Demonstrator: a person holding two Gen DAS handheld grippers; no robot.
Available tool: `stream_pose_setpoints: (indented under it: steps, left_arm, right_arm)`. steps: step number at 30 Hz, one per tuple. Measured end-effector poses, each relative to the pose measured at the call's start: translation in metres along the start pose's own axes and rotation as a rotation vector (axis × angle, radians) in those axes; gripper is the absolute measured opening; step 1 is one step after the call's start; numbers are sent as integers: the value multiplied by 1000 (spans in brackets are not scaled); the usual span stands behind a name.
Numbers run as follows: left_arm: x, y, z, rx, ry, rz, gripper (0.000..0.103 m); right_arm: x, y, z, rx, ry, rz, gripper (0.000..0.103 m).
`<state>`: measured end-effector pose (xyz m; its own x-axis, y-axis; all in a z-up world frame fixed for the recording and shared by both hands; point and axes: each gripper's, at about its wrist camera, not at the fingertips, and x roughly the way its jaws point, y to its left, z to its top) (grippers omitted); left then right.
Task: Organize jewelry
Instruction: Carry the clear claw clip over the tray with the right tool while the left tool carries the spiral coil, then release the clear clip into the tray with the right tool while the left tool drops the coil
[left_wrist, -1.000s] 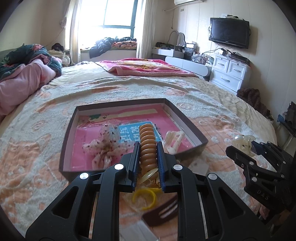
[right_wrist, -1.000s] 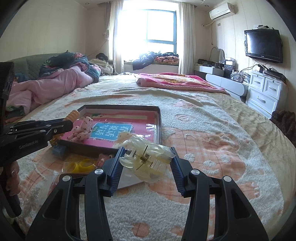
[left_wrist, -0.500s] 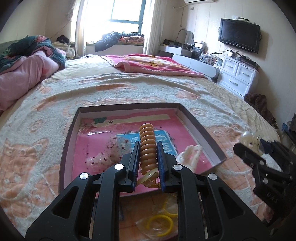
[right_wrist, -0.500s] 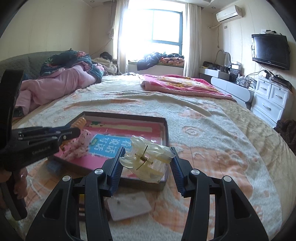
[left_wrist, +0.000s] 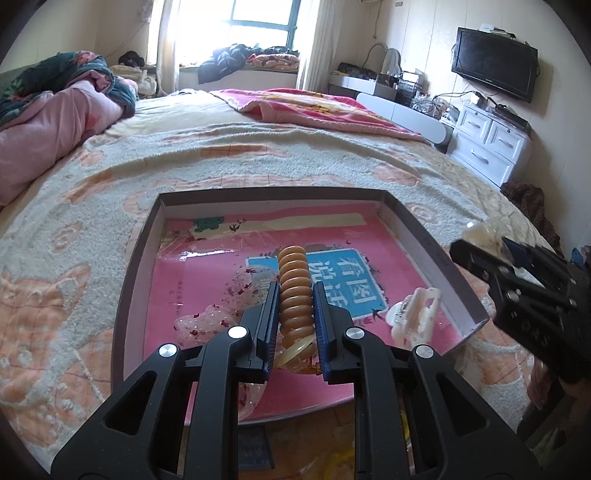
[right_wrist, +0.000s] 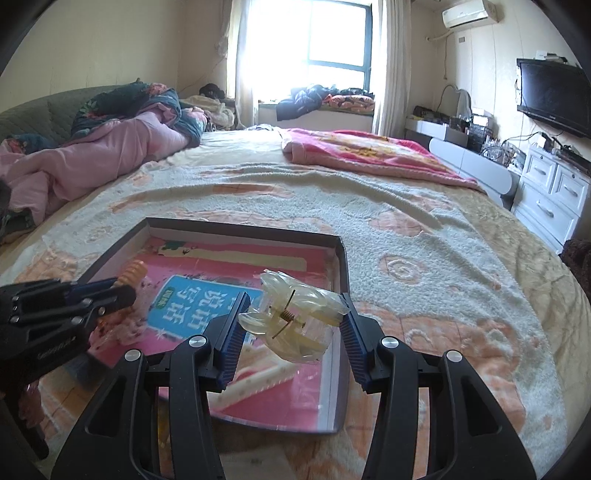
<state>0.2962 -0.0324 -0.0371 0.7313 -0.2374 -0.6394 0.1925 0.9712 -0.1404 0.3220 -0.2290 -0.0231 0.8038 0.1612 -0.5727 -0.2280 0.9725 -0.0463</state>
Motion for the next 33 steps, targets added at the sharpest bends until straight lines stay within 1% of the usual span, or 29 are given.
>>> stream_pose_setpoints:
  steps: [8,15,16,20,23,25,27,29,33]
  left_arm:
    - [13,6,-1,-13,29,2,12]
    - [16,12,-3,-24,36,3,12]
    - [16,13,-4,-23,34,5,14]
    - [14,14,-5,-21,29,10,16]
    - [10,16,-6,-25,21,12,19]
    - [9,17,-6,-27,17,12,23]
    - [7,18,-7,-33,15,12,25]
    - [6,20,-7,-37,12,15,25]
    - [-1,21,-8,-47,-3,17,32]
  right_arm:
    - [40,4,8,-11,69,11,47]
    - [62,19,7,-42,124,23,47]
    - [63,21,6,-41,128,29,47]
    - [66,26,4,-40,134,39,47]
    - [65,26,3,-40,136,44,47]
    - [64,25,2,-32,132,45,47]
    - [62,23,2,-20,129,47,47]
    - [58,21,1,-12,120,47,49]
    - [41,17,2,6,74,49,57]
